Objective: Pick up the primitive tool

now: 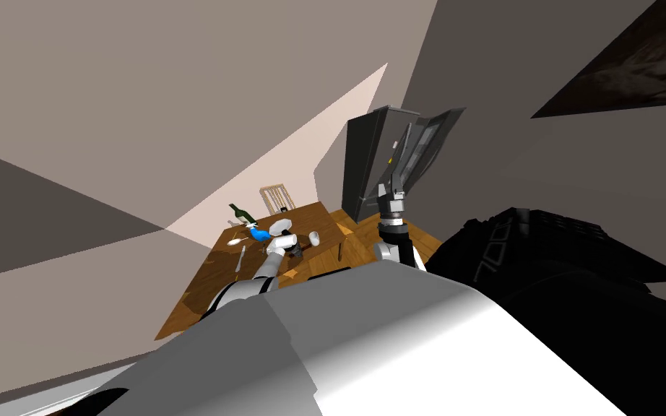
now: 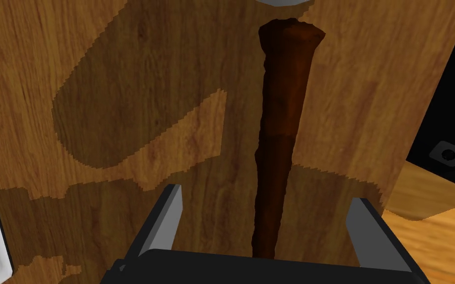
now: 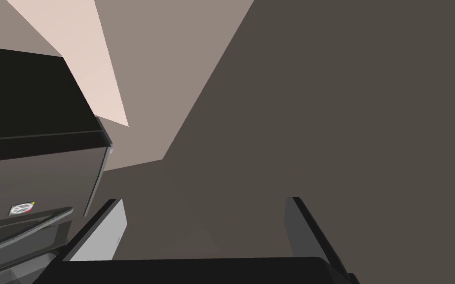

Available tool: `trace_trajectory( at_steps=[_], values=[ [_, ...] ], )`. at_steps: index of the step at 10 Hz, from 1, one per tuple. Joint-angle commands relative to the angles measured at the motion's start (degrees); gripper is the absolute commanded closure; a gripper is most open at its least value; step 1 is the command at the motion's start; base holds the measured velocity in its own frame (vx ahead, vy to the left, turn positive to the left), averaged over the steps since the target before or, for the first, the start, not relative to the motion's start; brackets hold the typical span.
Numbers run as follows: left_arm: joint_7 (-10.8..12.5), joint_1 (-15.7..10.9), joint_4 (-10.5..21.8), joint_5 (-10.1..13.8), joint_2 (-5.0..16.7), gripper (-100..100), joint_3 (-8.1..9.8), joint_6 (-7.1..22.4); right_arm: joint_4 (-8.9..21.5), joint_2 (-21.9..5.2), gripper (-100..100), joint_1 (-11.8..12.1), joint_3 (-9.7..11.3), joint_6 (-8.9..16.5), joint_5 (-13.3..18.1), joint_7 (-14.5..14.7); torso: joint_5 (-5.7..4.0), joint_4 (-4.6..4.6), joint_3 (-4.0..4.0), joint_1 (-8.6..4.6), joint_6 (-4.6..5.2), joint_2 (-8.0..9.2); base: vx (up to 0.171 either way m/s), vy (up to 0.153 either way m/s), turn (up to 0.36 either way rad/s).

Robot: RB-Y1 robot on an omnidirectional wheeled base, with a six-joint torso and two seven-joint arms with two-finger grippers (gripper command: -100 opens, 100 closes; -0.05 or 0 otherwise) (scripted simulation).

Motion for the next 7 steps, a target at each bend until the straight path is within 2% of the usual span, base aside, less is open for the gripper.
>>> trace_trajectory(
  at_steps=[1, 2, 4, 6, 7],
  values=[
    [-1.39, -0.25, 2.63, 1.35, 1.43, -100, 1.13, -1.82, 0.00, 0.00, 0, 0.00, 0.00, 0.00, 0.00, 0.00, 0.00, 0.00, 0.00, 0.00, 0.00, 0.00, -0.007, -0.031, -0.172],
    [-1.39, -0.25, 2.63, 1.35, 1.43, -100, 1.13, -1.82, 0.00, 0.00, 0, -0.01, 0.01, 0.00, 0.00, 0.00, -0.01, 0.01, 0.02, -0.08, 0.02, 0.05, -0.005, -0.034, -0.076],
    [-2.79, -0.50, 5.27, 2.71, 2.87, -100, 2.26, -3.64, 0.00, 0.00, 0, 0.00, 0.00, 0.00, 0.00, 0.00, -0.03, 0.01, 0.03, -0.12, 0.01, 0.05, -0.005, -0.036, -0.095],
    [-4.18, -0.76, 7.90, 4.06, 4.30, -100, 3.39, -5.47, 0.00, 0.00, 0, 0.00, 0.00, 0.00, 0.00, 0.00, -0.03, 0.02, 0.04, -0.12, 0.01, 0.08, -0.012, -0.040, -0.120],
    [-5.57, -1.01, 10.53, 5.42, 5.73, -100, 4.52, -7.29, 0.00, 0.00, 0, 0.00, 0.00, 0.00, 0.00, 0.00, -0.03, 0.02, 0.05, -0.15, 0.01, 0.08, -0.008, -0.057, -0.228]
  ],
)
